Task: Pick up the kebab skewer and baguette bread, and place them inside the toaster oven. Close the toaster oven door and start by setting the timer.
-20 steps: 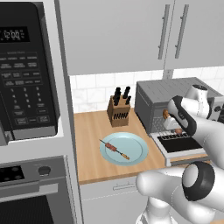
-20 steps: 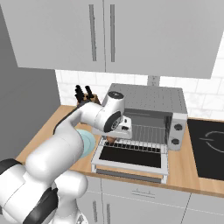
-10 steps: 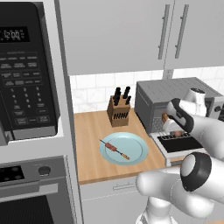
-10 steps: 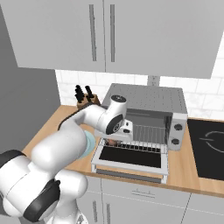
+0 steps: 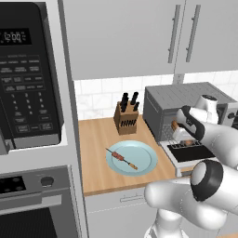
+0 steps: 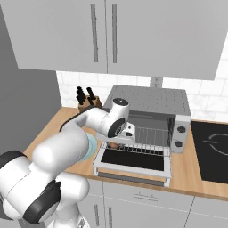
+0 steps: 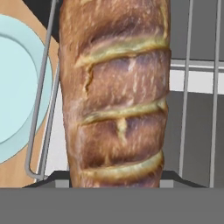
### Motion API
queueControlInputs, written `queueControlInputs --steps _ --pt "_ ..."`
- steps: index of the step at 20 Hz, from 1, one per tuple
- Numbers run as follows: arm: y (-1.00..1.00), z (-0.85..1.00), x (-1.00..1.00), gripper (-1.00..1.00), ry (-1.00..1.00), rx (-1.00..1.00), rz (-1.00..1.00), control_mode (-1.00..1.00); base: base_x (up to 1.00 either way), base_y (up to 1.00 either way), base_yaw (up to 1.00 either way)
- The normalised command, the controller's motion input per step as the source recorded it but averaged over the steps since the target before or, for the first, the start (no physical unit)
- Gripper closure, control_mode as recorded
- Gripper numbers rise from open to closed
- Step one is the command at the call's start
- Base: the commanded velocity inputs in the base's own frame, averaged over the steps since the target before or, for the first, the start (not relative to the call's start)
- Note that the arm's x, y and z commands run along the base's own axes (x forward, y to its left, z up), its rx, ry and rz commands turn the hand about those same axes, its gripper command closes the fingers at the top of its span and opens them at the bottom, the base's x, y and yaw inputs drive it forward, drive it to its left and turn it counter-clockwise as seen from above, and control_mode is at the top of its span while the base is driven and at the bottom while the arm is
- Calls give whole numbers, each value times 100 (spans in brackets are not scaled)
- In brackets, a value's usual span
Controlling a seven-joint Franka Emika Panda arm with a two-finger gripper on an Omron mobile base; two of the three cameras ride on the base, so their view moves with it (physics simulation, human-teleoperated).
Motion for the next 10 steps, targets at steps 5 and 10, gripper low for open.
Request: queueControlInputs --steps 5,10 --pt "0 0 9 100 -1 -1 0 -100 0 0 0" --pt "0 -3 0 -100 0 -3 0 -100 0 0 0"
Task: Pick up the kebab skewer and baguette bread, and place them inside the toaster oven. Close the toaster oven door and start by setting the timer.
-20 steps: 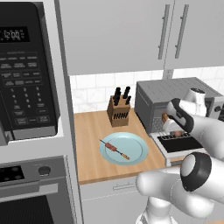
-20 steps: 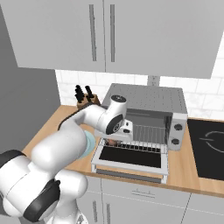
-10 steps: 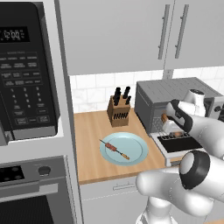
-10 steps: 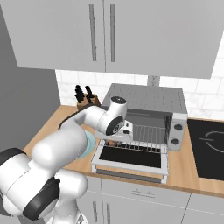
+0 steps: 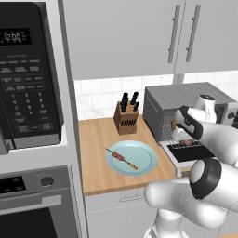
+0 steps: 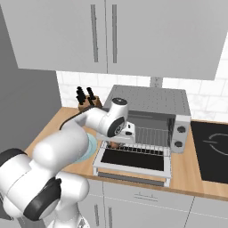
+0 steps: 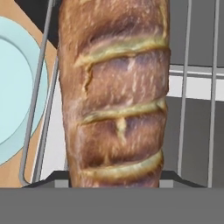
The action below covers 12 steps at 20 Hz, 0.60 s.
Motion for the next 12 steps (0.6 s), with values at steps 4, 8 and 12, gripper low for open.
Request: queueControlInputs --steps 4,8,12 --pt "0 1 0 -100 -3 -3 0 -100 0 0 0" --pt "0 31 -8 -100 -8 0 0 -100 0 0 0" --pt "3 48 -50 -100 -13 -1 0 -100 0 0 0"
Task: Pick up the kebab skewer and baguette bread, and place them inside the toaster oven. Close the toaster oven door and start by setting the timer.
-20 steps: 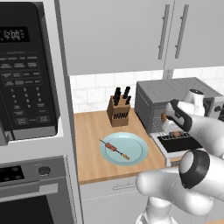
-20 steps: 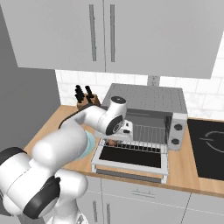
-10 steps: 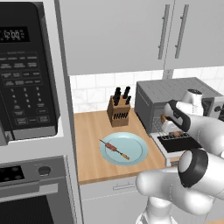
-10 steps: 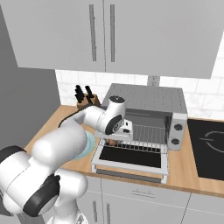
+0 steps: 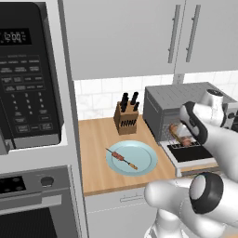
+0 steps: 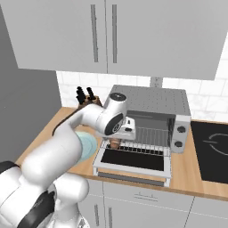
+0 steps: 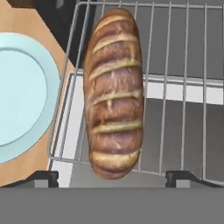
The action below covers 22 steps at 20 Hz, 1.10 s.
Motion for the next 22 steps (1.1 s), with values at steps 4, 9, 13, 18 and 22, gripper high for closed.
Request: queueControlInputs --steps 4,9,13,18,22 --pt "51 35 -100 -100 -6 -3 0 -100 0 0 0" --pt "100 0 -78 -100 -1 -13 3 -100 0 0 0" --pt "100 -9 7 -100 4 -15 12 -100 0 0 0" --pt "100 -26 52 -100 12 -8 20 -100 0 0 0" --pt "100 -32 61 -100 10 -3 20 -100 0 0 0"
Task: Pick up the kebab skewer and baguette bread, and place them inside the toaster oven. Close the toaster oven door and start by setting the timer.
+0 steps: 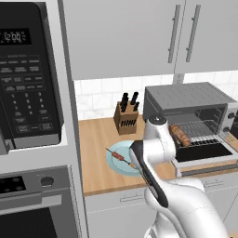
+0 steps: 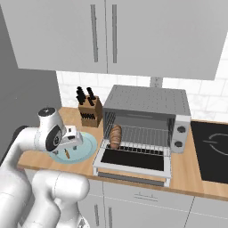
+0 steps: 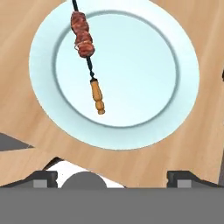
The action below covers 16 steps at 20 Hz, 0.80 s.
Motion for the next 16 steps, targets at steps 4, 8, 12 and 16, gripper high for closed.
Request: queueControlInputs --steps 4,8,12,16 --pt "33 -36 61 -100 24 0 17 -100 0 0 0" --pt "12 -31 60 -100 23 0 9 -100 0 0 0" --pt "0 -26 46 -100 13 0 2 -100 0 0 0" --pt "2 -28 54 -100 8 0 0 -100 0 0 0"
